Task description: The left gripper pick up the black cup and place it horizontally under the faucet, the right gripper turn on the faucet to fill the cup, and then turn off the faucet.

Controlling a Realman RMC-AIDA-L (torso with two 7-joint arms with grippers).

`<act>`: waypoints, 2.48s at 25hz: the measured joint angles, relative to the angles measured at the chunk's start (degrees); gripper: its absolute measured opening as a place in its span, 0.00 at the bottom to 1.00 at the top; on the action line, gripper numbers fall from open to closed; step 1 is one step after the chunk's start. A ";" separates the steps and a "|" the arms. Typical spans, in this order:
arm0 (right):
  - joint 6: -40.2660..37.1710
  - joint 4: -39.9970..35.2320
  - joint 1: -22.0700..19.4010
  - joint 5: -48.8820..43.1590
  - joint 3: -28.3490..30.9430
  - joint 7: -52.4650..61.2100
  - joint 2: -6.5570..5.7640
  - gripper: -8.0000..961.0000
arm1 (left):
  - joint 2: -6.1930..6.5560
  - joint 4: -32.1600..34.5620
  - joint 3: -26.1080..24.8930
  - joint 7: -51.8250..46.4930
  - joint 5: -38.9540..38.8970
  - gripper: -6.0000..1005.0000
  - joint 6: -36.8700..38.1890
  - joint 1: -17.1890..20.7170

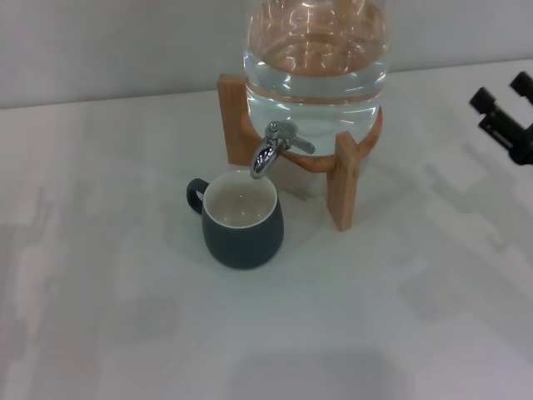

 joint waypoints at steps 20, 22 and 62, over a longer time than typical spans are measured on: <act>4.41 -1.51 1.44 0.00 -19.41 2.38 0.53 0.87 | 0.08 -2.26 0.57 -0.06 0.90 0.89 0.12 2.78; 4.42 -1.76 1.78 0.04 -20.21 2.56 0.60 0.87 | 0.08 -2.26 0.59 -0.07 0.93 0.89 -0.21 2.72; -0.04 -1.95 10.36 0.04 -28.56 8.99 1.38 0.87 | -0.01 -2.86 0.69 0.23 1.15 0.89 -4.57 0.02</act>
